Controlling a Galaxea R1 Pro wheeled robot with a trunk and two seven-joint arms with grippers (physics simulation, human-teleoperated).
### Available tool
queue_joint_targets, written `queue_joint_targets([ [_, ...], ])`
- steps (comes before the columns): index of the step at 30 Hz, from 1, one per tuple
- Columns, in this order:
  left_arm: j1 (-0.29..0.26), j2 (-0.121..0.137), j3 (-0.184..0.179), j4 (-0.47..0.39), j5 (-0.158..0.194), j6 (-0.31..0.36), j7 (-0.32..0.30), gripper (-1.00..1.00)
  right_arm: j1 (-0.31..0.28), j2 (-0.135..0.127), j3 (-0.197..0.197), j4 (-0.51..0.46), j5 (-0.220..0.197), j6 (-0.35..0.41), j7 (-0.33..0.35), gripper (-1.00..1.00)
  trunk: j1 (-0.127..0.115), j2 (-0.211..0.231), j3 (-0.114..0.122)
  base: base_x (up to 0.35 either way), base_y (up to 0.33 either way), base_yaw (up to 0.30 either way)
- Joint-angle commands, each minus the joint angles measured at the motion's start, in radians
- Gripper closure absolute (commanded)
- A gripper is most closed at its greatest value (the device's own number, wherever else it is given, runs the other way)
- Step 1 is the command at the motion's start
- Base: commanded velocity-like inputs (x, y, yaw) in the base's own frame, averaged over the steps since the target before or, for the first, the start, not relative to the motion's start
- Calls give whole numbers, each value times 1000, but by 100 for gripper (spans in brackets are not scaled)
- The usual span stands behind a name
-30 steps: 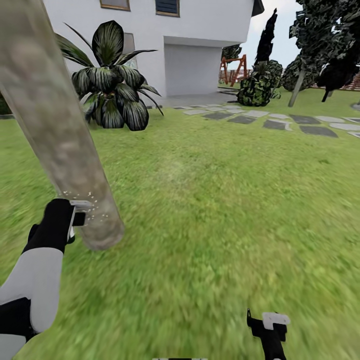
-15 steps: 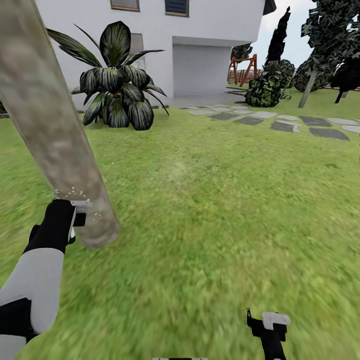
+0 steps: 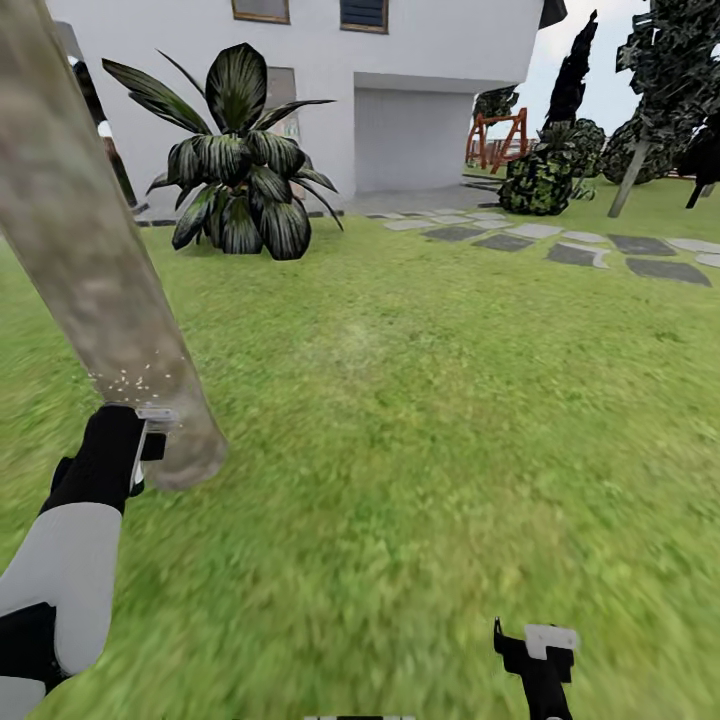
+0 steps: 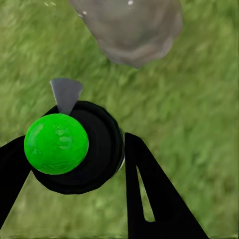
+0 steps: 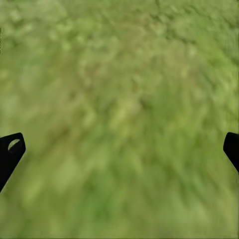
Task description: In the garden, pick up the pesticide atomizer on the floor and spray pesticide onto both trees until each tree trunk is fully covered.
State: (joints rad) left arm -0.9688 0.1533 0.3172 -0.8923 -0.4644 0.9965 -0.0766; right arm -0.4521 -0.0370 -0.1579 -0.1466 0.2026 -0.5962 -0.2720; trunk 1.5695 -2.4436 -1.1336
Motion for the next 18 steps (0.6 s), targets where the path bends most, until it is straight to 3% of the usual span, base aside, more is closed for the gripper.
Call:
queue_joint_targets([
  [1, 15, 0, 2, -1, -10, 2, -8, 100, 0, 0, -6, 1, 11, -2, -4, -100, 0, 0, -1, 88, -275, 273],
  [8, 111, -5, 4, -5, -7, -3, -8, 100, 0, 1, -6, 1, 11, -2, -3, -100, 0, 0, -1, 141, -265, 277],
  [12, 181, -14, 7, -7, -3, -37, 6, 100, 0, 5, -6, 1, 11, -2, -4, -100, 0, 0, -1, 190, -233, 101],
  [16, 241, -16, 15, 4, 9, -136, 31, 100, 0, 6, -5, 1, 11, -2, -3, -100, 0, 0, -1, 233, -199, 8],
  [18, 271, -16, 37, -1, 14, -156, 64, 100, 0, 6, -5, 1, 11, -2, -3, -100, 0, 0, -1, 271, -164, 1],
])
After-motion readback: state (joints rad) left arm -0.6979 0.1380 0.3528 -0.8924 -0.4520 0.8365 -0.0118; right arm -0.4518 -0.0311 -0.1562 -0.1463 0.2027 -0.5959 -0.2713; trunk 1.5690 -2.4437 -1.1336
